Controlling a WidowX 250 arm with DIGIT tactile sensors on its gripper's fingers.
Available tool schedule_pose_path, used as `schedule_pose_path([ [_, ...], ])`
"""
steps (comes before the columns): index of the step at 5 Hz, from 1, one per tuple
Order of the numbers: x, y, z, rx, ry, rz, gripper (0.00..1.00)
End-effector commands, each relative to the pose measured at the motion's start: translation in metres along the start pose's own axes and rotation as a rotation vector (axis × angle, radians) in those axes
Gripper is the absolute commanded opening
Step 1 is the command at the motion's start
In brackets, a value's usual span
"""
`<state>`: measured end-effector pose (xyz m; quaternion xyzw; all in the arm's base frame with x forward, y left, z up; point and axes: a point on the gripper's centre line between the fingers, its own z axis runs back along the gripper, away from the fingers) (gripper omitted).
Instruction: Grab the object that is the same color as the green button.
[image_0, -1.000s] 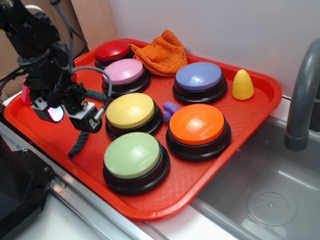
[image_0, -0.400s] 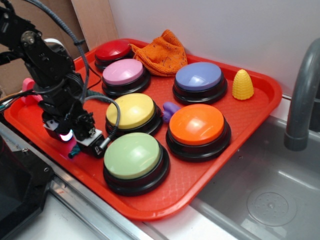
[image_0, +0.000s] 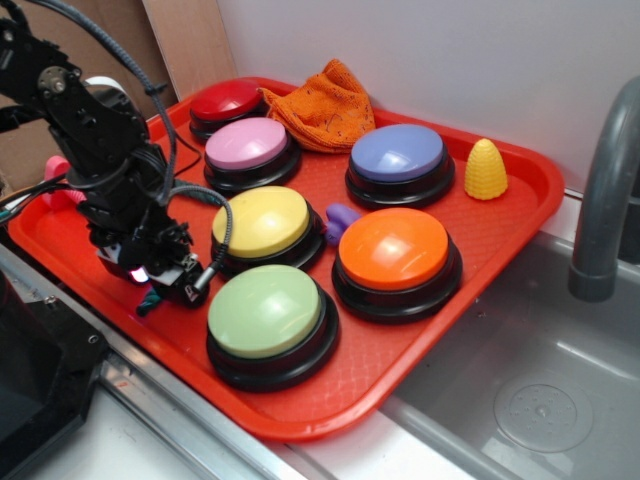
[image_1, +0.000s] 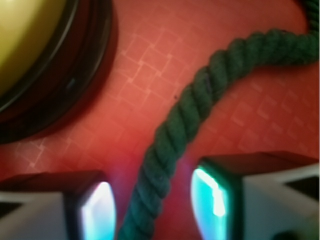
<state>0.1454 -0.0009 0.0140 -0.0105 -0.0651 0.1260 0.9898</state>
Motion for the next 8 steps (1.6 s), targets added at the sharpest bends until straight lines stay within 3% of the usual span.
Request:
schedule_pose_path([
  [1,0.004,0.001,0.004,0.002,-0.007,-0.005,0.0],
  [3,0.023,0.008,0.044,0.006,-0.032,-0.021,0.0],
  [4,0.04,0.016,0.092,-0.049,0.014,0.017,0.0],
  [6,0.065,0.036,0.181,-0.038,-0.07,0.105,0.0],
  [7,0.074,0.04,0.214,-0.091,-0.148,0.149,0.0],
  [8,0.08,0.04,0.211,-0.064,-0.156,0.187,0.0],
])
